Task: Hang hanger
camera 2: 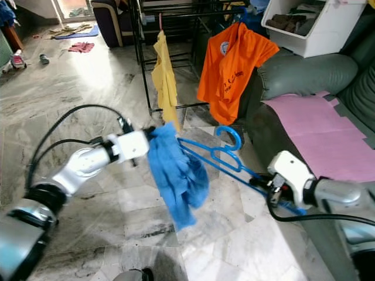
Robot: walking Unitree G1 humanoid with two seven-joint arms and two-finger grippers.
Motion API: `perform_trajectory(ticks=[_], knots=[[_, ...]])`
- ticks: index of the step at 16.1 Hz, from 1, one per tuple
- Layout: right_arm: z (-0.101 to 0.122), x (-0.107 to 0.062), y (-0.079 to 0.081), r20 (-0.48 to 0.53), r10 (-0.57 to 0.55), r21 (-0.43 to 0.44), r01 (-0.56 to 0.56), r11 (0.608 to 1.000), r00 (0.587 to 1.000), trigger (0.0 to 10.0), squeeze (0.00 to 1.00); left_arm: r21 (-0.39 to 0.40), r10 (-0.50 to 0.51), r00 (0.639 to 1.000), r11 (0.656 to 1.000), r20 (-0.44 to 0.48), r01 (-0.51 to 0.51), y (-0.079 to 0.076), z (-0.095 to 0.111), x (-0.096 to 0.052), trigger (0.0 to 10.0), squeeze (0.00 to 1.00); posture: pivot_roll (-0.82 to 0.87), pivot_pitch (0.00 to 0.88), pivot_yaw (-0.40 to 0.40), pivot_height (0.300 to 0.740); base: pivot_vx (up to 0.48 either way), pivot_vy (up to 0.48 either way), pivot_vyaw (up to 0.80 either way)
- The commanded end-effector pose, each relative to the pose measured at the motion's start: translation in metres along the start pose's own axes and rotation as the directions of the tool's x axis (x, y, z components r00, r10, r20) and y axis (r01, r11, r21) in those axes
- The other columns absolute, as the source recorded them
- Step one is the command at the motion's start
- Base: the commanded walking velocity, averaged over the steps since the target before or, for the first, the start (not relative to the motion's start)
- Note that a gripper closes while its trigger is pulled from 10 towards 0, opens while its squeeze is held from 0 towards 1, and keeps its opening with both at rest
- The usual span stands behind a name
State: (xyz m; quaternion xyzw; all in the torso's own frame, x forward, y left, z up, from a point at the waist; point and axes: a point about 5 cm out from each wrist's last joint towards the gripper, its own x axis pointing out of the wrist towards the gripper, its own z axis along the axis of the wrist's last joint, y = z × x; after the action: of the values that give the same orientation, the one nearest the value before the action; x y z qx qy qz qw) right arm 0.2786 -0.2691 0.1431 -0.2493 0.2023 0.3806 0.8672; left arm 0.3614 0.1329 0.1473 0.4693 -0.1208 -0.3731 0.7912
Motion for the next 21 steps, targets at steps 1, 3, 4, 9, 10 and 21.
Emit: perform_trajectory(ticks=[1,3,4,9,10,21], knots=[[0.009,-0.006,-0.007,0.021,-0.012,-0.033,0.013,0.999,1.0,10.0,0.0,0.077,-0.004,1.0,0.997,0.027,0.002,0.014,0.005,0.0,10.0,0.0,-0.04,0.043,0.002,0.74,0.0,0.0,0.0],[0.008,-0.012,-0.004,0.009,0.045,-0.057,-0.045,0.997,0.999,10.0,0.0,0.136,-0.003,1.0,0.991,0.026,-0.001,0.024,0.003,-0.007,10.0,0.0,-0.04,0.047,0.001,0.74,0.0,0.0,0.0],[0.006,-0.016,-0.002,-0.016,0.089,-0.076,-0.09,0.993,0.996,10.0,0.0,0.15,-0.005,0.999,0.989,0.045,-0.002,0.028,0.003,-0.011,10.0,0.0,-0.04,0.047,0.001,0.74,0.0,0.0,0.0],[0.014,-0.019,-0.004,-0.006,0.14,-0.08,-0.14,0.987,0.99,10.0,0.0,0.194,-0.052,0.99,0.981,0.127,0.027,0.023,0.013,-0.009,10.0,0.0,-0.04,0.051,0.001,0.74,0.0,0.0,0.0],[0.014,-0.018,-0.005,-0.003,0.138,-0.083,-0.137,0.987,0.99,10.0,0.0,0.181,-0.068,0.984,0.983,0.165,0.037,0.02,0.017,-0.007,10.0,0.0,-0.04,0.051,0.001,0.74,0.0,0.0,0.0],[0.001,-0.004,0.012,0.034,0.241,0.048,-0.243,0.969,0.97,10.0,0.0,0.213,0.028,0.899,0.968,0.437,-0.133,0.037,0.062,0.004,10.0,0.0,-0.03,0.055,0.003,0.74,0.0,0.0,0.0]])
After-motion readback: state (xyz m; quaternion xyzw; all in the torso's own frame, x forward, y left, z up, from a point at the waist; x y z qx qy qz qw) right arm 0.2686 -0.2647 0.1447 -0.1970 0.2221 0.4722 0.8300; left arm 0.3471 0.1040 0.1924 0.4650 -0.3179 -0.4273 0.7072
